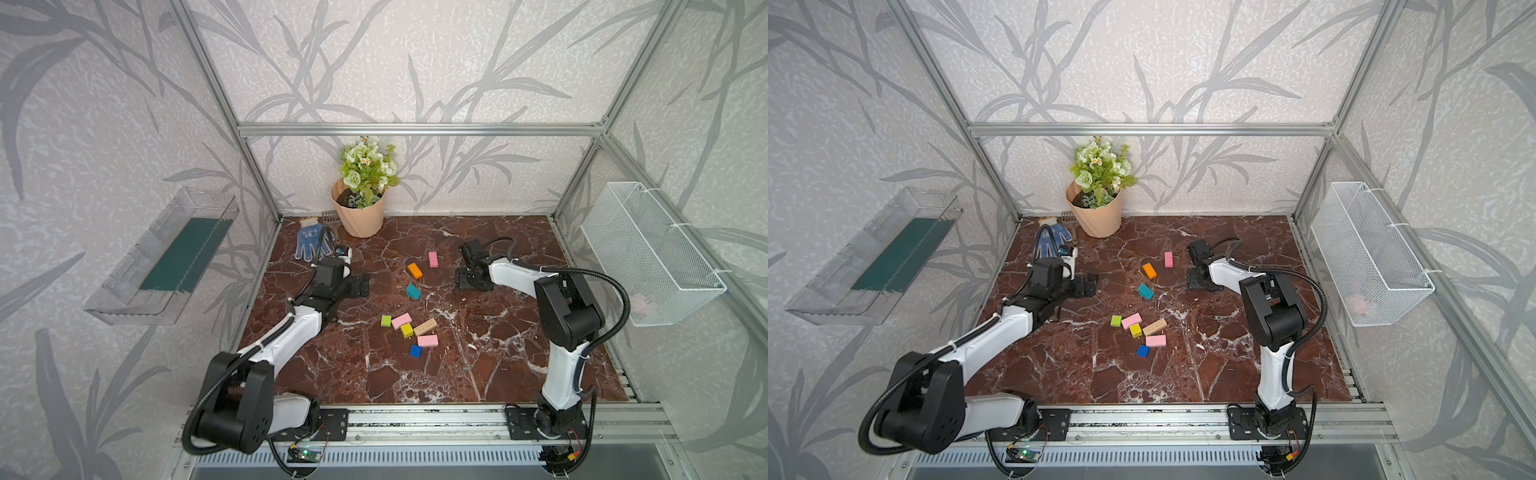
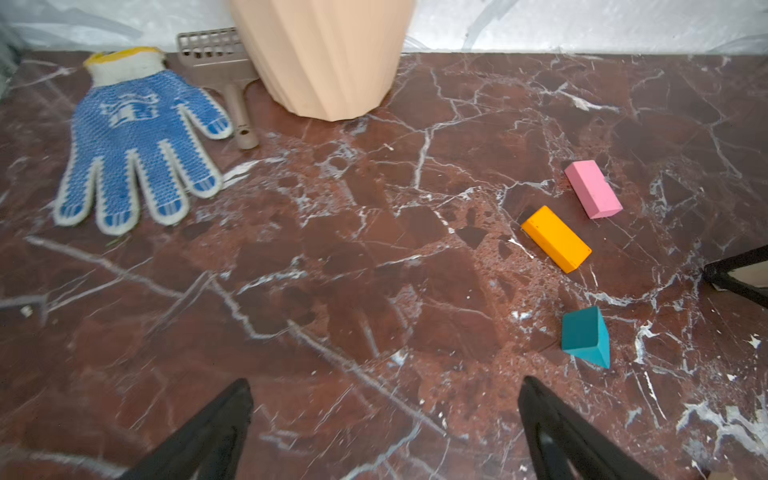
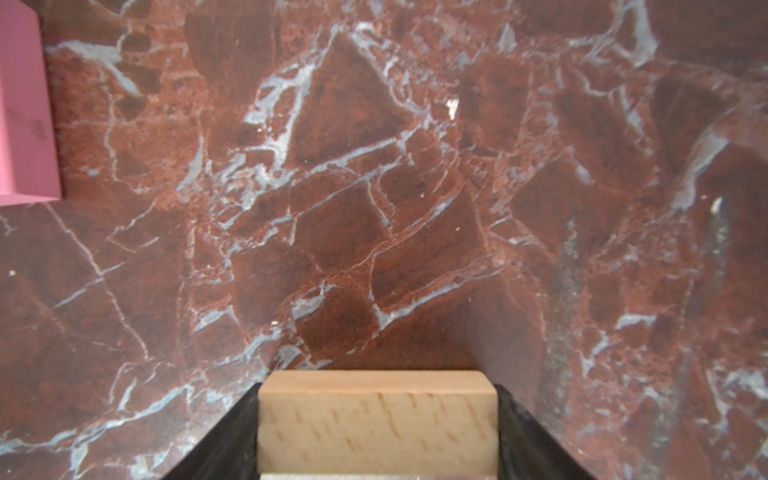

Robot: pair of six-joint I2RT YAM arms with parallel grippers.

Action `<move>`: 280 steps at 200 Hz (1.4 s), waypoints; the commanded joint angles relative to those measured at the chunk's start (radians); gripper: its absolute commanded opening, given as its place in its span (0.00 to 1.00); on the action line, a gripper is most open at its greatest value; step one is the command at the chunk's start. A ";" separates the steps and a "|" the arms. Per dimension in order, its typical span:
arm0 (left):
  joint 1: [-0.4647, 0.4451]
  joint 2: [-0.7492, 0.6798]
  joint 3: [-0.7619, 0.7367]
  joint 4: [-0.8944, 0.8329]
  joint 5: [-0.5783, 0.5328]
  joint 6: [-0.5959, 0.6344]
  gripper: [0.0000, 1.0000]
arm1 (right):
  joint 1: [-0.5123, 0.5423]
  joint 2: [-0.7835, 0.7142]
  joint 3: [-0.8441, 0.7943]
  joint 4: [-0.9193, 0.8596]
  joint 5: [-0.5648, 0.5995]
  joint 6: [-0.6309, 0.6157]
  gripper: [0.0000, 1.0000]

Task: Build the wood block tower
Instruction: 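Set the wood block down farther away while the left arm moves forward, then move the right gripper to the text-printed wood block and grasp it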

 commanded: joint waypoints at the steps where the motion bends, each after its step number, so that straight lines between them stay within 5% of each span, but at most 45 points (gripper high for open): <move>1: 0.018 -0.004 -0.027 -0.013 0.104 0.011 0.99 | -0.001 0.002 -0.004 0.006 -0.010 0.005 0.69; 9: 0.023 0.045 0.008 -0.030 0.116 0.008 0.99 | -0.001 -0.001 -0.006 0.006 -0.015 0.004 0.69; 27: 0.032 0.130 0.106 -0.136 0.360 0.104 0.99 | -0.002 -0.010 -0.011 0.000 -0.030 -0.001 0.70; 46: 0.032 0.095 0.066 -0.091 0.479 0.139 0.99 | 0.000 -0.034 -0.037 0.016 -0.042 -0.001 0.72; 88: 0.042 -0.094 -0.123 0.118 0.459 0.086 0.99 | 0.000 -0.086 -0.068 0.018 -0.056 -0.013 0.81; 194: 0.039 -0.064 -0.105 0.118 0.540 0.113 0.99 | 0.022 -0.254 -0.157 -0.007 -0.021 -0.028 0.90; 240: 0.039 -0.084 -0.121 0.130 0.535 0.113 0.99 | 0.168 -0.527 -0.357 0.087 -0.008 -0.011 0.98; 280: 0.038 -0.073 -0.111 0.122 0.526 0.111 0.99 | 0.358 -0.585 -0.456 0.185 -0.036 0.004 0.99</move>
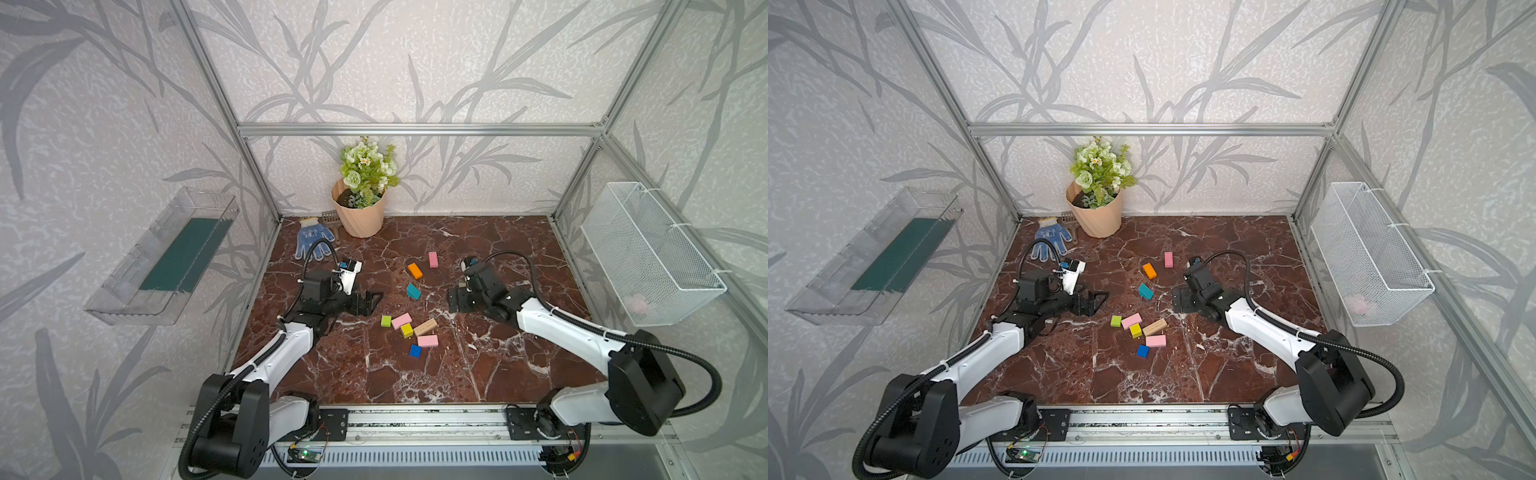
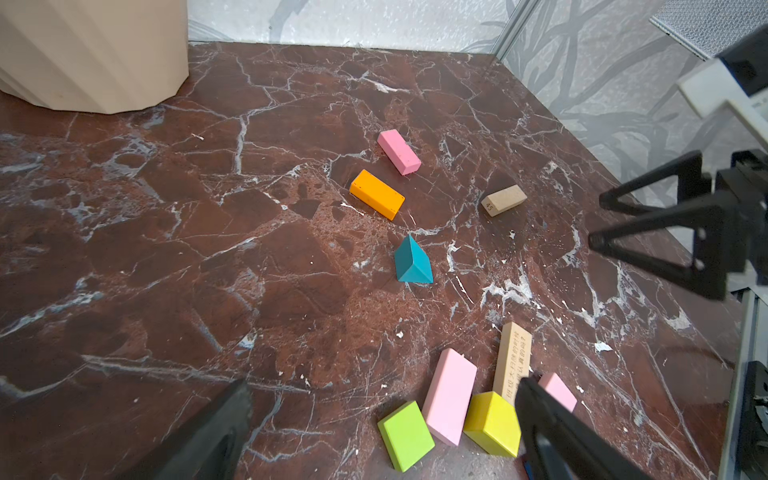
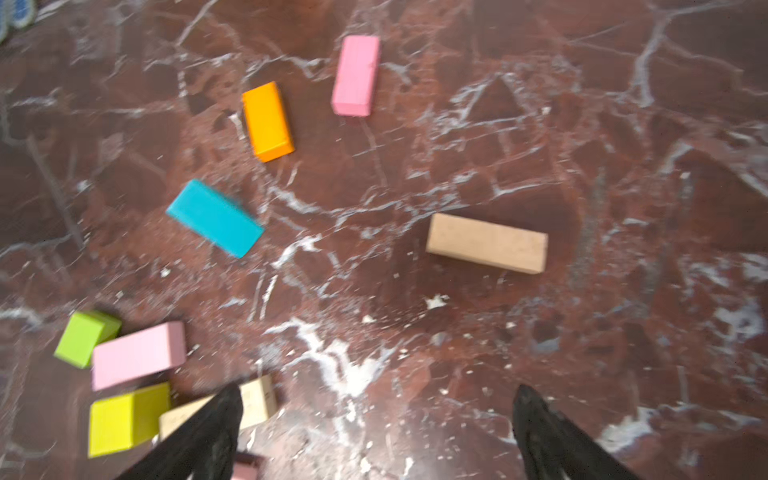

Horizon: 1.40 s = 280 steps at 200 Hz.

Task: Build the wood block tower
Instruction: 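Move the right gripper to the text-printed wood block and grasp it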

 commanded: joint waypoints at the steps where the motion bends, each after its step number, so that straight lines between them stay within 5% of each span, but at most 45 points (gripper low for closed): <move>1: 0.002 -0.006 0.003 0.016 0.005 0.029 0.99 | 0.084 -0.015 -0.048 0.068 -0.009 0.014 0.99; 42: 0.000 -0.018 -0.007 0.023 0.001 0.029 0.99 | 0.150 -0.063 -0.096 0.121 -0.073 0.013 1.00; 66: 0.001 -0.016 -0.006 0.022 0.000 0.028 0.99 | 0.150 -0.101 -0.097 0.082 0.030 0.249 0.99; 86: 0.001 -0.016 -0.006 0.022 -0.002 0.028 0.99 | 0.150 -0.130 -0.110 0.097 0.014 0.281 0.99; 134: 0.000 -0.017 -0.006 0.022 -0.005 0.027 0.99 | 0.150 -0.215 -0.208 0.243 -0.040 0.127 0.99; 181: 0.000 -0.018 -0.007 0.023 -0.008 0.026 0.99 | 0.155 0.042 0.111 -0.196 0.001 0.081 0.97; 220: -0.003 -0.018 -0.006 0.022 -0.012 0.026 0.99 | 0.156 0.231 0.170 -0.128 -0.148 0.074 0.93; 280: -0.002 -0.015 -0.002 0.020 -0.016 0.026 0.99 | 0.187 0.372 0.251 -0.140 -0.142 0.024 0.92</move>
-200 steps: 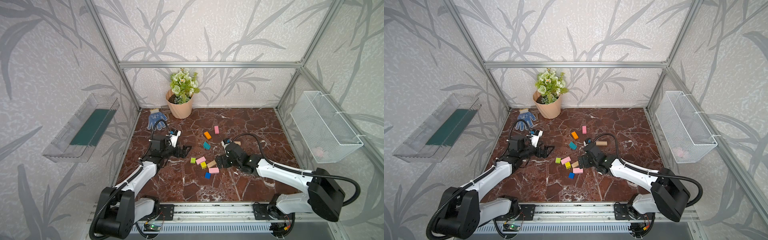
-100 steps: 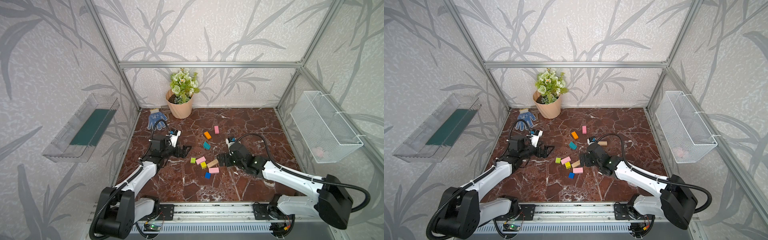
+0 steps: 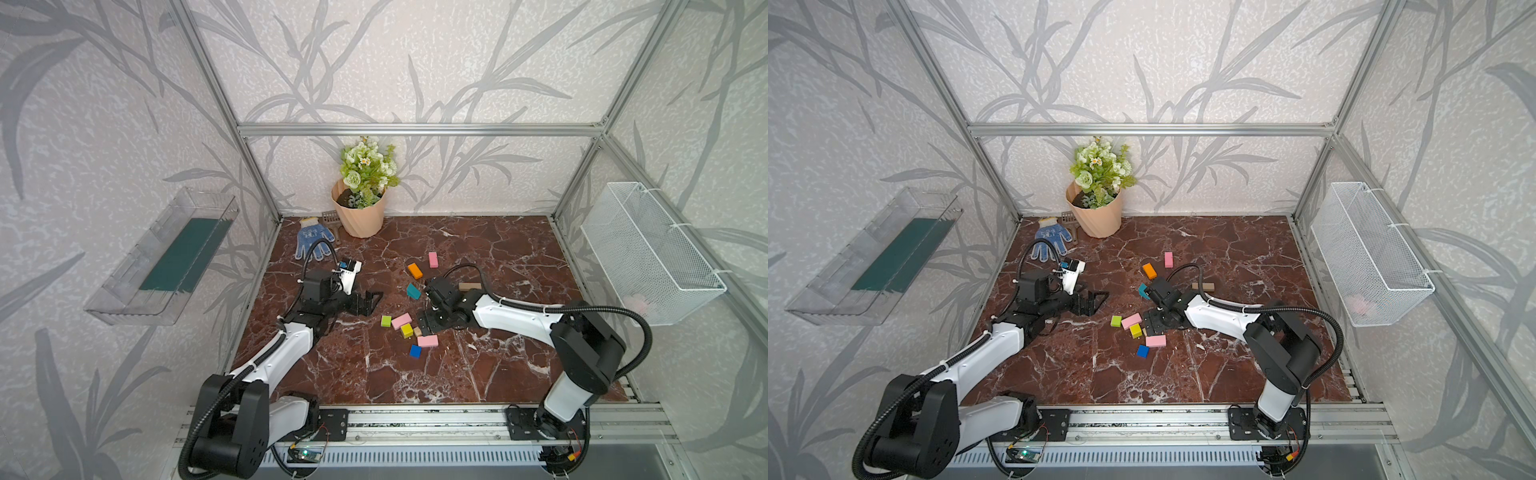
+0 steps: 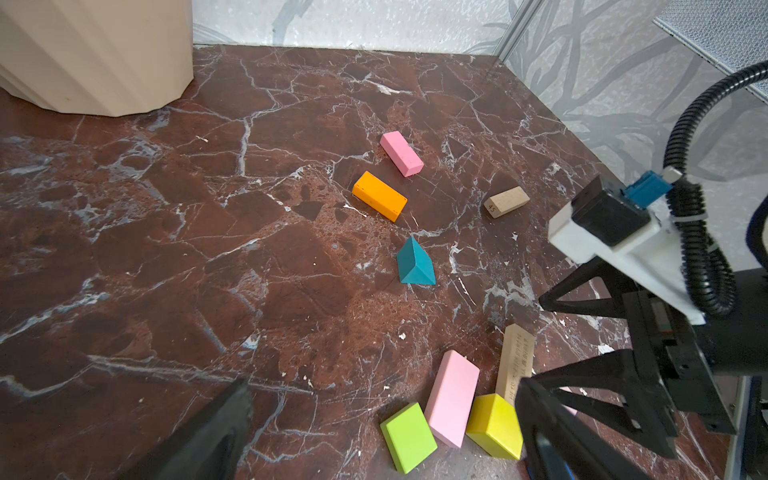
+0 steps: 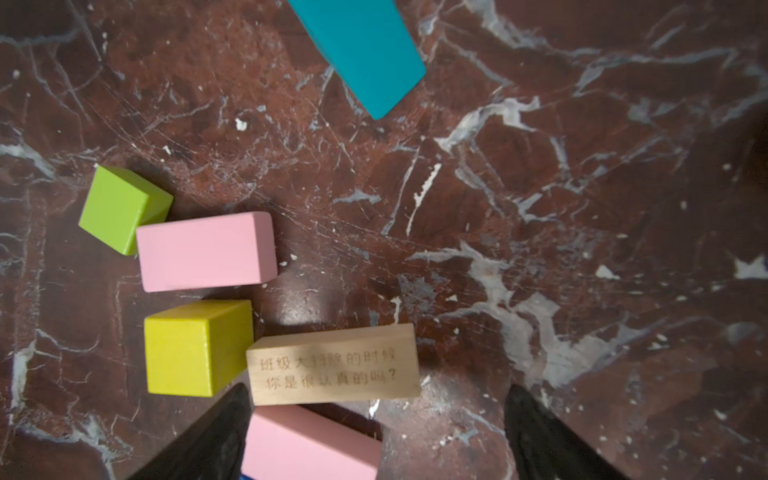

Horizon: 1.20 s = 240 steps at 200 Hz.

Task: Build the wood block tower
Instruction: 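Move the right gripper to the text-printed wood block and grasp it, then lift the text-printed block and carry it toward the placed wood block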

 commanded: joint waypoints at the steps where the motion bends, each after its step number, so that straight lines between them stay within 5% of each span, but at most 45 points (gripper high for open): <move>1: 0.000 -0.014 -0.003 0.018 -0.006 0.027 0.99 | 0.020 0.045 0.053 -0.022 -0.010 -0.036 0.92; 114: -0.002 -0.014 -0.003 0.016 -0.008 0.027 0.99 | 0.073 0.108 0.067 -0.025 0.050 -0.087 0.91; 240: -0.003 -0.015 -0.006 0.018 -0.007 0.028 0.99 | 0.075 0.156 0.110 -0.091 0.099 -0.084 0.72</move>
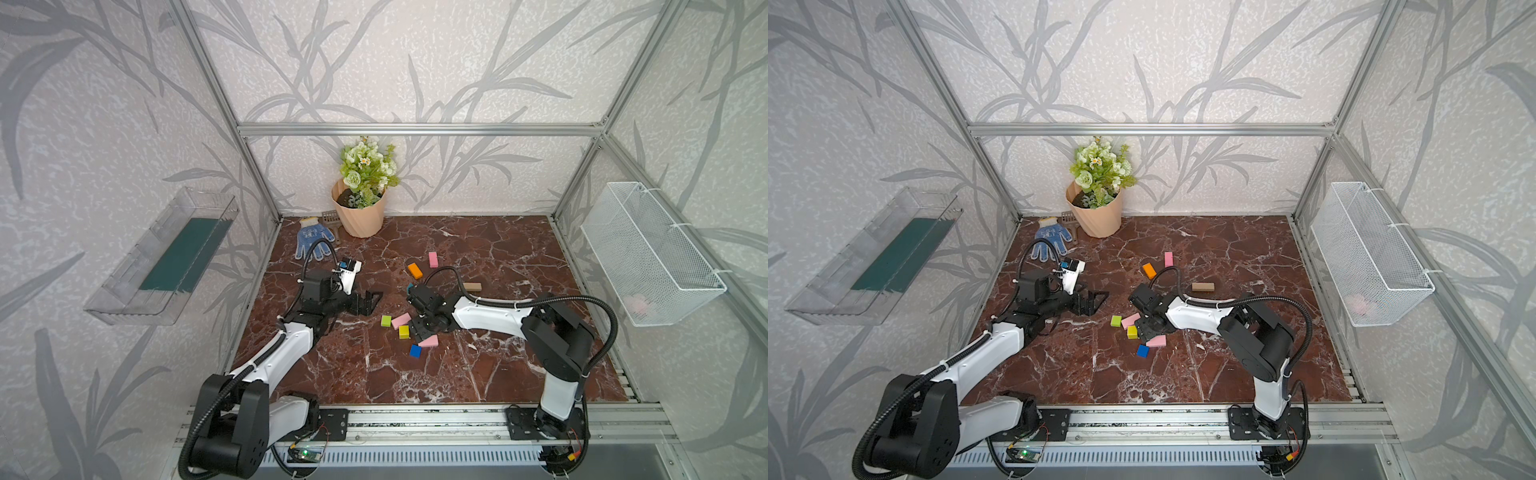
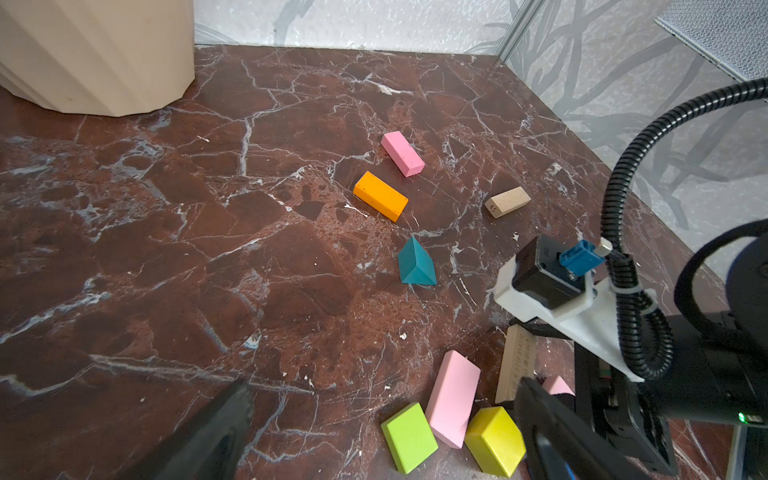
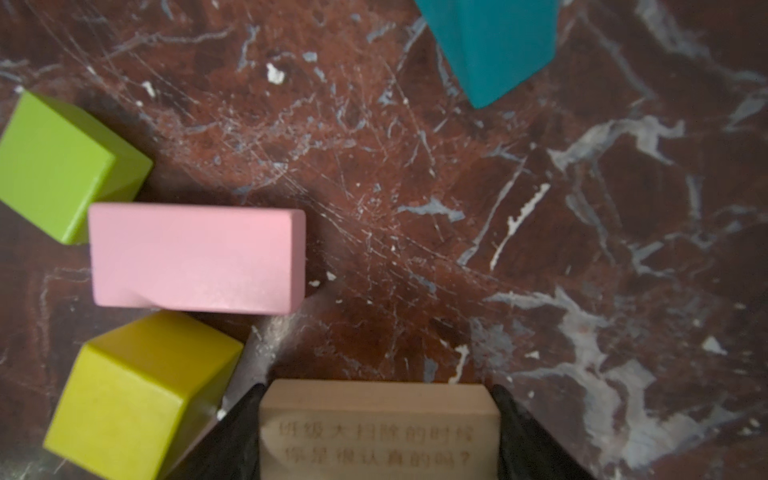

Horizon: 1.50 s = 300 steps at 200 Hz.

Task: Build the wood block tower
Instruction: 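Lift the text-printed block and carry it toward the placed wood block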

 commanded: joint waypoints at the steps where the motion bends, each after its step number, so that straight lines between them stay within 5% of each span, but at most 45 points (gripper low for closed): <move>1: -0.002 -0.015 -0.006 0.019 -0.005 0.028 0.99 | 0.004 0.015 0.023 -0.061 0.018 0.001 0.72; 116: -0.005 -0.017 -0.006 0.016 -0.008 0.028 0.99 | -0.011 -0.294 -0.070 -0.157 0.187 0.131 0.60; 193: -0.008 -0.020 -0.006 0.015 -0.009 0.034 0.99 | -0.207 -0.610 -0.339 -0.056 0.197 0.212 0.65; 300: -0.013 -0.020 -0.006 0.012 -0.011 0.037 0.99 | -0.310 -0.373 -0.240 -0.059 0.143 0.183 0.58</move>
